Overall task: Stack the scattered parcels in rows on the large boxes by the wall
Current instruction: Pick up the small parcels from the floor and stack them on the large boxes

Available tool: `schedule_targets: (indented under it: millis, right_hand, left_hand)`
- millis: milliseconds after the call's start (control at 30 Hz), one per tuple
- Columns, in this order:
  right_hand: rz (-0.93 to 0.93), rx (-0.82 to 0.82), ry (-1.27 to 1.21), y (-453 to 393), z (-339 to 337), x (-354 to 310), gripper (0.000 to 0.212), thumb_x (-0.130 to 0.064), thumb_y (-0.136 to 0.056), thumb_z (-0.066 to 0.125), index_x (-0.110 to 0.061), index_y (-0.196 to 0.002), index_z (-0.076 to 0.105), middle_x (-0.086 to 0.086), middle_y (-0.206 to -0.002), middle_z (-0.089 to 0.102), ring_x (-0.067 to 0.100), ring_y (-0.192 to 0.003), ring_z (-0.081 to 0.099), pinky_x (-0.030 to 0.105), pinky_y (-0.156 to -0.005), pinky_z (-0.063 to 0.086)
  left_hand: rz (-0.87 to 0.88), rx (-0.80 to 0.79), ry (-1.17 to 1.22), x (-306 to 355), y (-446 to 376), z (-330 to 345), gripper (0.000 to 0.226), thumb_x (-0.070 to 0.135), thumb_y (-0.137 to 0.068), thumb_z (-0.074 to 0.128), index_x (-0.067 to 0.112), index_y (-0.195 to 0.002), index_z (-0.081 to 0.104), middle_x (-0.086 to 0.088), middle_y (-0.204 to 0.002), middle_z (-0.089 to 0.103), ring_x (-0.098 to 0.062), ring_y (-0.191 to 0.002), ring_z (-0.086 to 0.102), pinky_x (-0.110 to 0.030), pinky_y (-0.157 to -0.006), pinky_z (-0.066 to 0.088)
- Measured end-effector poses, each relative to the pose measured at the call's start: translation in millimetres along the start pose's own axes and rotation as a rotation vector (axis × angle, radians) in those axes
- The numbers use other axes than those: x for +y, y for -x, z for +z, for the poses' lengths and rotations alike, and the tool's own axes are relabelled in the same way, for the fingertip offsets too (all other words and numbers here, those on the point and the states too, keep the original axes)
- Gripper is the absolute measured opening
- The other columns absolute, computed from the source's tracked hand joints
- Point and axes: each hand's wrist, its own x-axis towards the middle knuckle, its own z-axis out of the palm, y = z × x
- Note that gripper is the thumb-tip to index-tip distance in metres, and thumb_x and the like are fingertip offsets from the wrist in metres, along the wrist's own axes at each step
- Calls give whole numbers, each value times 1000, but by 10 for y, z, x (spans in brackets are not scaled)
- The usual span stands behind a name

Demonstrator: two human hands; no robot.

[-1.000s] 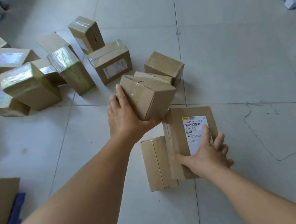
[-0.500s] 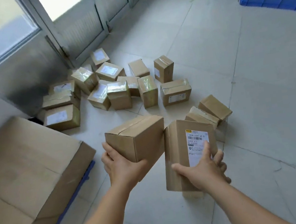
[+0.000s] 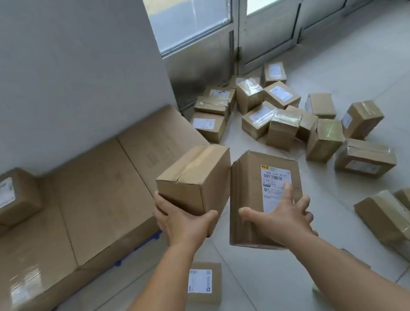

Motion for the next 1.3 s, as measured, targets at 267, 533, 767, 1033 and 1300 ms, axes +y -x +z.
schedule_targets:
  millis: [267,533,767,1033,1300]
  right_hand:
    - [-140,-53,148,429,970,-979,125,-79,-59,63,-33,-148,-13,14,-152,0,39,-134,20,61,-103,32]
    - [-202,-119,227,1083,2025,-2150,124,-76,-66,62,-28,-149,-16,15,-157,-11,42,-142,8,62,-108,23]
    - [-255,-137,283,1464,2668,-3079,125,-76,-66,62,-28,-150,-16,16,-157,-16,43,-142,4,63,-108,19]
    - [-275,-115,311,1355,3043,-3741,127,-76,-61,65,-30,-150,-13,15,-158,-13,43,-142,8,61,-110,23]
    - [-266,-118,349,674,3346,-4322,128,-79,-57,65,-31,-149,-10,15,-158,-11,45,-141,11,62,-108,25]
  left_hand:
    - [-138,156,73,-825,-472,-1108,134,33,-55,88,21,-148,-7,-3,-151,8,-35,-138,18,-49,-111,29]
    - [-140,194,20,-1685,-1085,-2462,137,35,-58,87,22,-147,-15,-3,-153,0,-32,-141,10,-48,-110,28]
    - [-184,216,29,-2141,-1642,-3338,139,37,-61,87,24,-147,-21,-1,-154,-5,-32,-144,5,-49,-113,24]
    - [-201,236,32,-2231,-2211,-3664,137,43,-61,85,23,-147,-19,1,-153,-6,-27,-143,2,-46,-116,22]
    - [-196,250,-101,-2106,-3081,-3574,136,45,-59,85,20,-147,-16,-3,-152,-1,-30,-142,9,-45,-117,21]
